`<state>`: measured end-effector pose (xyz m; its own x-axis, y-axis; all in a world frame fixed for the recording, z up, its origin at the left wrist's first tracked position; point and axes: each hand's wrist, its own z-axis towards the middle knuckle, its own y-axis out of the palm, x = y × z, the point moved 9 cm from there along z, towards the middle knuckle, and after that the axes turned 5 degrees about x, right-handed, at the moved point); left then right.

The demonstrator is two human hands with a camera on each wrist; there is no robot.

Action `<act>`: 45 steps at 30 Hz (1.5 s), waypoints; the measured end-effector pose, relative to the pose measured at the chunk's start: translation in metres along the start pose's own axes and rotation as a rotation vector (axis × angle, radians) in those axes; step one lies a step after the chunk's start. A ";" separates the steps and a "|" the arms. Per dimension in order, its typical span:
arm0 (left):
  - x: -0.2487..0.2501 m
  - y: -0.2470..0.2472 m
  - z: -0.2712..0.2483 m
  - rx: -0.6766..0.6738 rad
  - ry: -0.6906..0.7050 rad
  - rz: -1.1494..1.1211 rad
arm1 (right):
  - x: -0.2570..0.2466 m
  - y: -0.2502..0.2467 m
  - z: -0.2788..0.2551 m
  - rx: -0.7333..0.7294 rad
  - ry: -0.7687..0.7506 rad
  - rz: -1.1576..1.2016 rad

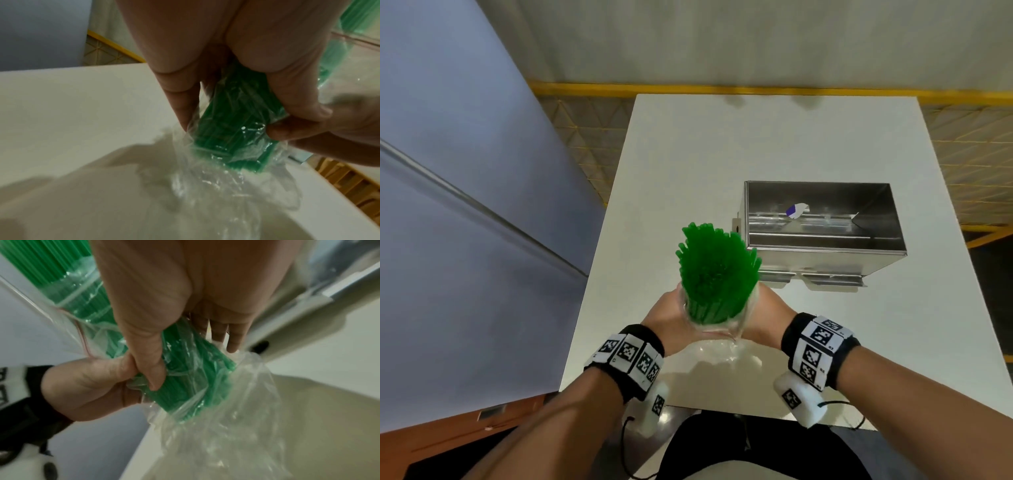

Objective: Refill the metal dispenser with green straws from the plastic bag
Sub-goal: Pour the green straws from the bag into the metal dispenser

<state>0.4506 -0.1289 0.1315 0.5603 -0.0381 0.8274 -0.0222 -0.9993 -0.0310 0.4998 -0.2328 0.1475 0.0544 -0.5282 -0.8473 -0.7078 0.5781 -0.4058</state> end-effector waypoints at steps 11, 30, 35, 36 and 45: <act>0.176 0.037 -0.023 0.102 0.429 -0.165 | -0.138 -0.144 -0.070 0.243 -0.305 0.206; 0.132 0.259 0.049 -0.058 -0.301 -1.013 | -0.024 -0.266 -0.051 -0.432 0.386 -0.691; 0.130 0.254 0.066 0.026 -0.285 -1.156 | -0.018 -0.260 -0.018 -0.535 0.495 -0.766; 0.131 0.253 0.068 0.024 -0.281 -1.189 | -0.019 -0.259 -0.012 -0.541 0.517 -0.787; 0.142 0.248 0.073 -0.072 -0.240 -1.428 | -0.034 -0.245 0.032 -0.525 0.473 -1.008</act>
<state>0.5849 -0.3825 0.2004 0.2616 0.9650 0.0155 0.6266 -0.1820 0.7578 0.6936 -0.3368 0.2651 0.5573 -0.8302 0.0172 -0.7005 -0.4811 -0.5271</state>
